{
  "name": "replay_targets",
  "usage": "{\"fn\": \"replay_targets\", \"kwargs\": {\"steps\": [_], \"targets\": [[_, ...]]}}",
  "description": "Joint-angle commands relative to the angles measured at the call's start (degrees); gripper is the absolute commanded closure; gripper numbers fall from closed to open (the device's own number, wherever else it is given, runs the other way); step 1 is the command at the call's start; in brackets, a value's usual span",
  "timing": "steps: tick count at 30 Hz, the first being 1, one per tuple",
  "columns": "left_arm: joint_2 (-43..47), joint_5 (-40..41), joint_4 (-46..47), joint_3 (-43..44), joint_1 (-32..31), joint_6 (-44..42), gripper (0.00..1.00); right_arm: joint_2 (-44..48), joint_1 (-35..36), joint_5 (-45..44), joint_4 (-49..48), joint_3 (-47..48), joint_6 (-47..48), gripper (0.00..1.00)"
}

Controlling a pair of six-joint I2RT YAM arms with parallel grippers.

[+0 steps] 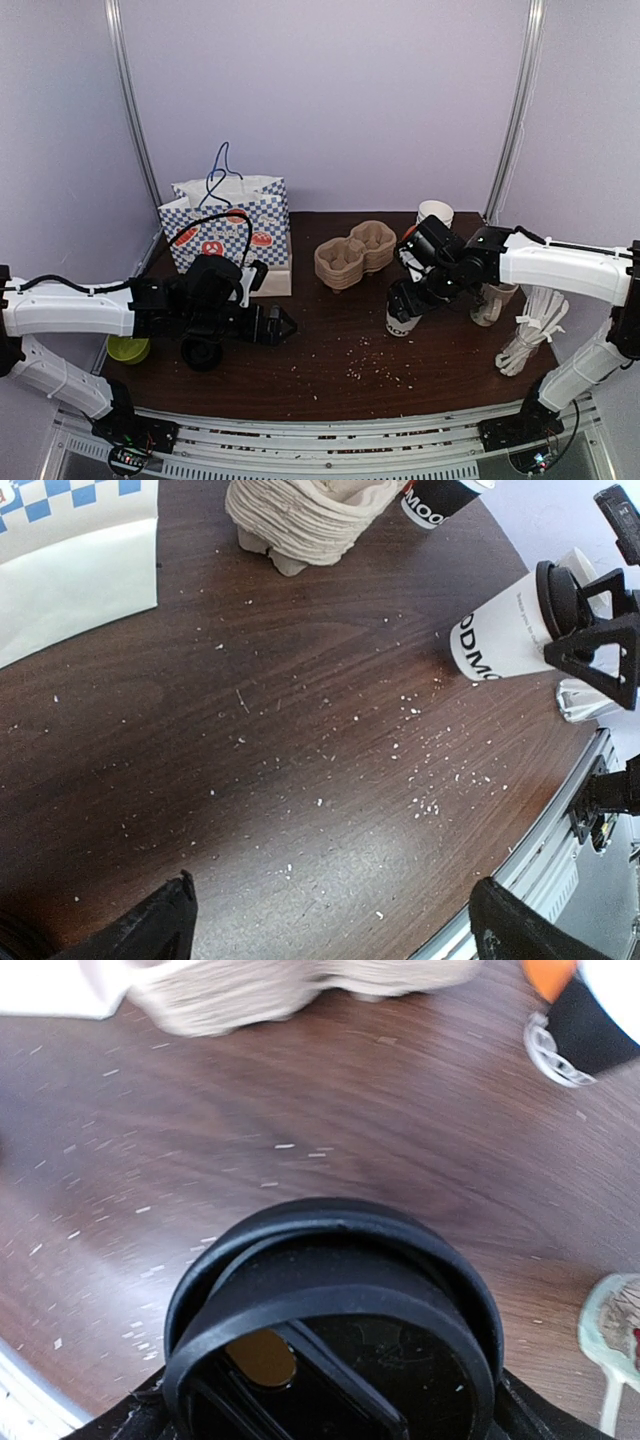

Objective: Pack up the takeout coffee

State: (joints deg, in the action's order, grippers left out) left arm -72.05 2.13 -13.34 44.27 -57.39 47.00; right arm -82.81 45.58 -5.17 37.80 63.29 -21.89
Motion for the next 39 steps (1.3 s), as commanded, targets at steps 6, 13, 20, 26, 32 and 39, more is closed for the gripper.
{"fn": "replay_targets", "kwargs": {"steps": [6, 13, 20, 26, 32, 39], "targets": [[-0.75, -0.29, 2.49, 1.43, 0.0, 0.05, 0.02, 1.05, -12.62, 1.17, -2.75, -4.69, 4.42, 0.18], [-1.09, -0.48, 2.53, 1.6, -0.01, -0.11, 0.02, -0.8, -15.11, 3.27, -3.34, -5.26, 4.62, 0.08], [-1.6, -1.11, 2.75, 1.95, -0.05, -0.38, 0.02, 1.08, -15.08, 3.1, -1.17, -4.49, 4.14, 0.0], [-2.17, -1.54, 2.8, 2.48, -0.01, -1.01, 0.02, 5.52, -15.04, 3.48, 2.2, -3.27, 3.35, 0.0], [-2.48, -1.95, 2.97, 2.64, -0.01, -1.22, 0.02, 9.97, -15.07, 2.19, 5.22, -0.54, 3.2, 0.0], [-2.43, -1.57, 3.58, 2.86, -0.01, -0.82, 0.03, 9.99, -15.08, 2.84, 0.93, -0.1, 1.45, 0.3]]}}
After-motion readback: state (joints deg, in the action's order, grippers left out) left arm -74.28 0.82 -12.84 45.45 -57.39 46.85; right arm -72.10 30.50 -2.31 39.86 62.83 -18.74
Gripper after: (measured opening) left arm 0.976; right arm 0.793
